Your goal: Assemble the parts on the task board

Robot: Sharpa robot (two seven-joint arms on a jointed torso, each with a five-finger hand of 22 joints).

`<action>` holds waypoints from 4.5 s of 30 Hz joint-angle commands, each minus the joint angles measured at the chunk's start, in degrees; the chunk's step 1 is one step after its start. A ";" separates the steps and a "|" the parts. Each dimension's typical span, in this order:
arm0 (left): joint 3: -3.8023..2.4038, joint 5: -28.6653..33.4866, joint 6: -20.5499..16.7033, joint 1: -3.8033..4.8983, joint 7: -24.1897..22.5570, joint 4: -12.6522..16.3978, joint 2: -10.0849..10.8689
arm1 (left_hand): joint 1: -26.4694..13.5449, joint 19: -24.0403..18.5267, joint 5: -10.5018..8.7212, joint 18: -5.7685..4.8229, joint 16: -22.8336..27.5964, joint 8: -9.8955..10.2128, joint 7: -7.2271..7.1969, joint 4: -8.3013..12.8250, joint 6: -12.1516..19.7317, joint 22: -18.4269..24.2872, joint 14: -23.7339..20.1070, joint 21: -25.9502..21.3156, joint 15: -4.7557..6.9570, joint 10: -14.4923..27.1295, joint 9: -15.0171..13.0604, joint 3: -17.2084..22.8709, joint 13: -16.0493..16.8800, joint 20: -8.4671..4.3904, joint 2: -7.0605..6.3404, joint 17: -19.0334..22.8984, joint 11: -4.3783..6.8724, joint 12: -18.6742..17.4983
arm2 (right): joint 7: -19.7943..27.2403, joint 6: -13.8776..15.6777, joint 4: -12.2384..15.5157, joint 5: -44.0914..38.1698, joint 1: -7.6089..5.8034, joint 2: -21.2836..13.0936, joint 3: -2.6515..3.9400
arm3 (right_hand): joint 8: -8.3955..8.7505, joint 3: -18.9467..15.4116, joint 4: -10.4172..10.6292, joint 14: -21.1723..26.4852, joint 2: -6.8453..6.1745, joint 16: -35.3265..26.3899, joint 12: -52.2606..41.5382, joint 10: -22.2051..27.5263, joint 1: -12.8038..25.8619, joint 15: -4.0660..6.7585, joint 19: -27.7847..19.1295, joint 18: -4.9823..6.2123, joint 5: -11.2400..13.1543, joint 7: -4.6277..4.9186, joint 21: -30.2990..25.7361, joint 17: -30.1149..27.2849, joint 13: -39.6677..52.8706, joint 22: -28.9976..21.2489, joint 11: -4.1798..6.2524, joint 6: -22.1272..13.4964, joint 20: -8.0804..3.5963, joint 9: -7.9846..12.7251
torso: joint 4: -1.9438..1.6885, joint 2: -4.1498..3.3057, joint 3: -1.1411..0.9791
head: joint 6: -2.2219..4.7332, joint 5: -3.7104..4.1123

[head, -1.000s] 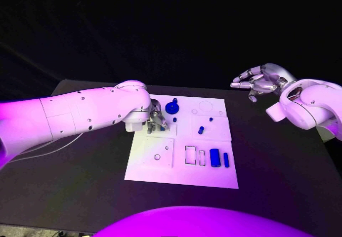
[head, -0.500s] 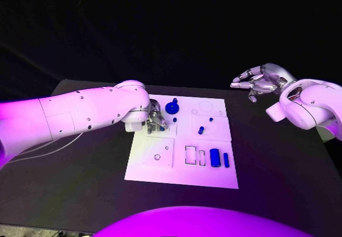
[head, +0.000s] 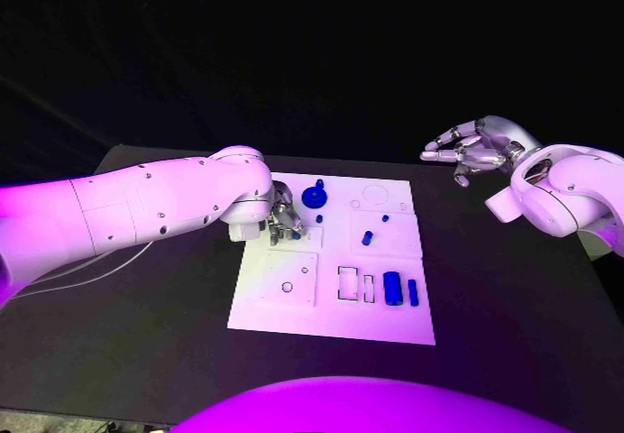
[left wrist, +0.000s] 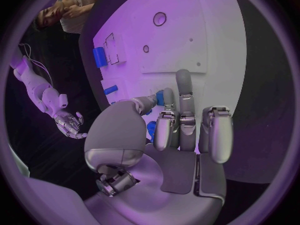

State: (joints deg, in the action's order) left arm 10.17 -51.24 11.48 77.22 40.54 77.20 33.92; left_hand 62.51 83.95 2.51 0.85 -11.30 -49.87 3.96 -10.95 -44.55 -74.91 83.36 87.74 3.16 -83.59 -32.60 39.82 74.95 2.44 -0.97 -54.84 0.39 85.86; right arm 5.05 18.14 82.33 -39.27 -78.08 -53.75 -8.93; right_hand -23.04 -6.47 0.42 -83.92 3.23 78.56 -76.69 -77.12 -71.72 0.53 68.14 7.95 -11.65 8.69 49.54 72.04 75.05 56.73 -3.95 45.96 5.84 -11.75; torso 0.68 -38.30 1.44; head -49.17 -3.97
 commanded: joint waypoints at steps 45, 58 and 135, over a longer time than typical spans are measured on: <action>0.01 0.71 -0.25 -0.13 2.20 -0.09 0.05 | -5.06 4.15 0.25 0.02 0.72 -3.46 -1.38 -1.49 -1.52 -11.76 0.39 0.33 0.17 -1.00 0.66 -2.56 7.26 -0.19 -3.11 -0.43 0.52 0.49 | 0.23 -0.69 0.05 -0.73 0.01 -0.18 0.02 | -0.46 -0.62 -0.17 -1.50 0.17 -0.55 0.13 -0.09 0.06 -0.15 -0.36 0.95 -0.39 -0.04 -0.91 -0.47 0.76 -0.49 0.06 -0.63 -0.01 -0.14 | -0.01 -0.01 0.02 | 0.26 -0.02; 0.00 1.91 -0.56 -0.13 1.40 -0.11 0.11 | 0.62 3.78 0.27 0.18 0.93 -3.52 -0.73 3.79 1.31 -11.15 0.35 -0.06 0.10 0.15 0.91 5.57 5.96 -0.30 -0.65 -0.56 0.19 -0.30 | 0.17 -0.86 -0.01 -0.78 0.02 -0.18 0.02 | -0.52 -0.71 -0.14 -1.51 0.16 -0.54 0.04 -0.17 0.10 -0.15 -0.38 0.95 -0.39 -0.05 -0.99 -0.42 0.85 -0.53 0.05 -0.68 -0.02 -0.14 | 0.03 -0.02 0.01 | 0.31 -0.08; -0.01 0.97 0.17 -0.10 3.00 -1.11 -0.02 | -11.88 4.55 0.23 -0.15 1.47 -8.64 -1.72 -1.57 -0.24 -12.49 0.72 0.66 0.38 -1.33 -2.47 -3.49 7.55 -0.45 -6.18 -1.08 0.78 0.64 | 0.20 -1.32 0.14 -1.11 0.03 -0.34 0.02 | -0.91 -1.10 -0.17 -1.45 0.24 -0.82 0.15 -0.05 0.05 -0.13 -0.53 1.02 -1.04 -0.06 -1.56 -0.66 0.64 -0.87 0.07 -0.88 -0.03 -0.20 | 0.00 -0.01 0.03 | 0.48 0.05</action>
State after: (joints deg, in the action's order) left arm 10.18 -50.11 11.38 77.12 40.58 76.08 33.91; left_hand 50.94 83.95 2.66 0.85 -10.19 -58.75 2.33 -12.48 -44.43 -74.91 83.57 88.03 3.38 -83.90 -35.13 36.66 74.95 2.45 -7.09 -55.87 0.70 86.11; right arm 5.11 17.25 82.49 -39.94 -78.07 -54.10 -8.94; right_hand -23.72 -7.27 0.25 -83.92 3.22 78.02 -76.69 -77.12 -71.72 0.52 68.14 7.95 -12.43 8.68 48.19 71.48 75.05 55.91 -3.95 45.56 5.84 -11.85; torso 0.68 -38.29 1.48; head -48.71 -3.93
